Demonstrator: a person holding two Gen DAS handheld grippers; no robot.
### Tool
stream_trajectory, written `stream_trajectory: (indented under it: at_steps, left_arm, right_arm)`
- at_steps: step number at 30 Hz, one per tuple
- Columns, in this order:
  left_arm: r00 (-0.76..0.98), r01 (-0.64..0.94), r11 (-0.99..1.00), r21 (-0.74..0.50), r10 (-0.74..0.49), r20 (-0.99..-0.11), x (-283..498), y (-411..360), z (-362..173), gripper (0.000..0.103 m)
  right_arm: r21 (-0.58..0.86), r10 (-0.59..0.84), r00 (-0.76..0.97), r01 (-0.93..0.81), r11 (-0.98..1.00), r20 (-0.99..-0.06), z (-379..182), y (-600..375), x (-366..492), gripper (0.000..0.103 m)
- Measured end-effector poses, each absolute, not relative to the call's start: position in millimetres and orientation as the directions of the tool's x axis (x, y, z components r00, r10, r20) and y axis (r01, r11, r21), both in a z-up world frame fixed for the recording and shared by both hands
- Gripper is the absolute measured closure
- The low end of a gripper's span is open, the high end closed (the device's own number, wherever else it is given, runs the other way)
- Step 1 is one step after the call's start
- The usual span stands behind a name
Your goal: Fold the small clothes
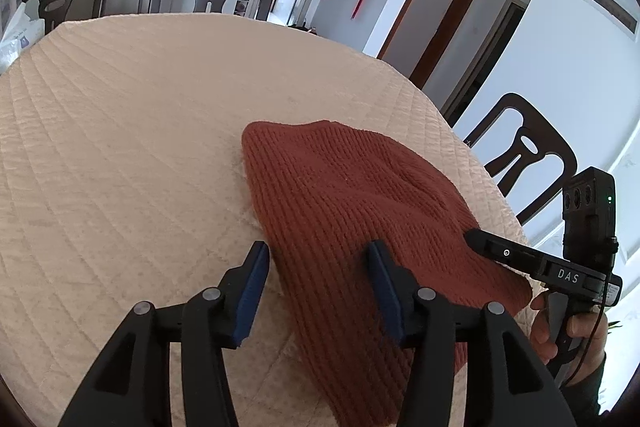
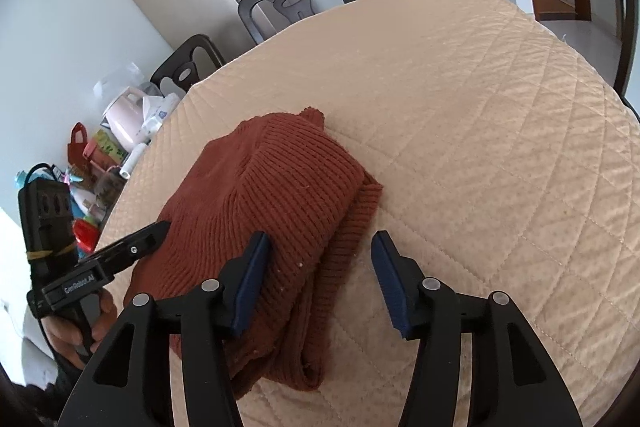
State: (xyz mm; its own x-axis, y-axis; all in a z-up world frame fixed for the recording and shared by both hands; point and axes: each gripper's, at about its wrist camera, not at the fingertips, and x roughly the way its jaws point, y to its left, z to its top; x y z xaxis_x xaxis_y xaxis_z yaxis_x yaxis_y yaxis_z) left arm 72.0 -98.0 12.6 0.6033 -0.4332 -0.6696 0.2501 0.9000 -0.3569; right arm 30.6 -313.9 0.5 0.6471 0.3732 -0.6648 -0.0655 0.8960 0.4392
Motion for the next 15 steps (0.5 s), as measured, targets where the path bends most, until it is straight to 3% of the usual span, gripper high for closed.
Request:
stream_trajectory:
  at_steps: [15]
  left_arm:
    - [0.598, 0.251, 0.896, -0.367, -0.441, -0.669, 72.3, -98.9, 12.8, 0.046]
  right_arm:
    - [0.477, 0.420, 0.627, -0.087, 0.874, -0.656, 1.6, -314.6, 35.0, 0.050]
